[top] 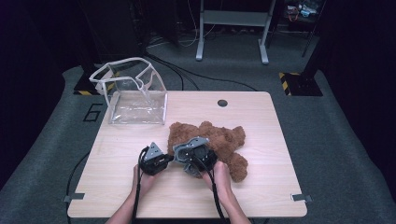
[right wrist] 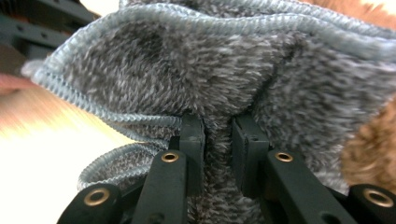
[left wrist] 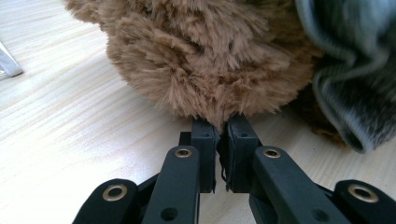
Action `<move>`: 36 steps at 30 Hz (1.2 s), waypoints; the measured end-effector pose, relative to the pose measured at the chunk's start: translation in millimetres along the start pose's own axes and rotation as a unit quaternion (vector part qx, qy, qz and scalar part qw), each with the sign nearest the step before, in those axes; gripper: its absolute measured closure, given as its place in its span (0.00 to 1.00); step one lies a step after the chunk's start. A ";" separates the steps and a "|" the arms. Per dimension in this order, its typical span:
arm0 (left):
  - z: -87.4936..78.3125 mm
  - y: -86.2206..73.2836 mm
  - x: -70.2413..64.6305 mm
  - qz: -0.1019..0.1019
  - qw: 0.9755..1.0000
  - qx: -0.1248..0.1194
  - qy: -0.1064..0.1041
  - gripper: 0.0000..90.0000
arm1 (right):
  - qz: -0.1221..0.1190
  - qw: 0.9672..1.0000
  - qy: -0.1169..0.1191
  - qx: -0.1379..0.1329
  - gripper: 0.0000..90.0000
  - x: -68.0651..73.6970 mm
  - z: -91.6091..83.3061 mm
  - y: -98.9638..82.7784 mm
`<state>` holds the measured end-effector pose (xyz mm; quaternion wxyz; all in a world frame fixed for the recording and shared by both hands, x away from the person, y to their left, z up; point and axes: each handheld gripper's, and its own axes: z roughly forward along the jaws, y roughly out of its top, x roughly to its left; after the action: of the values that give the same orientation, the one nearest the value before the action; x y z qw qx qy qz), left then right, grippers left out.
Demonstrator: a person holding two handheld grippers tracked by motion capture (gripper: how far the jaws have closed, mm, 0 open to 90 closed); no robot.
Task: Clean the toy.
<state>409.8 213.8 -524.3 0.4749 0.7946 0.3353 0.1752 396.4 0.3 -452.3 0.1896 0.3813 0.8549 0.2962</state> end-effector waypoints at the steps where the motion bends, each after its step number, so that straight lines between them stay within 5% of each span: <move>1: 0.0 0.1 0.1 0.002 1.000 0.001 0.001 0.94 | -0.002 1.000 0.002 -0.002 0.85 -0.4 1.0 -2.3; 8: -0.8 -0.6 0.6 -0.006 1.000 -0.007 0.000 0.94 | -0.017 0.999 0.017 0.047 0.85 16.1 9.8 -24.5; 13: -0.8 -0.5 0.7 -0.005 1.000 -0.008 -0.001 0.94 | -0.010 0.998 0.024 0.057 0.86 8.6 5.1 -36.7; 16: -0.4 -0.4 0.4 -0.003 1.000 -0.008 0.001 0.94 | 0.013 0.998 0.043 0.034 0.85 -4.9 -8.6 -37.7; 22: -0.3 -0.4 -0.1 -0.005 1.000 -0.007 0.000 0.94 | 0.036 0.998 0.037 -0.038 0.85 -14.7 -27.1 -18.1; 28: -0.7 -0.2 0.6 -0.003 1.000 -0.005 0.001 0.94 | 0.026 0.999 0.040 -0.026 0.85 -7.6 0.6 -4.9; 31: -0.4 -0.3 0.1 -0.006 1.000 -0.005 0.001 0.94 | 0.033 0.998 0.049 -0.012 0.85 -1.4 10.7 -9.7; 36: -0.5 -0.2 0.2 -0.003 1.000 -0.005 0.001 0.94 | 0.012 0.998 0.064 0.027 0.85 6.6 25.4 -21.7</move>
<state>409.6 214.4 -524.3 0.4794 0.7909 0.3374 0.1756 394.4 2.9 -486.2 0.1204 0.3767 0.8685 0.2989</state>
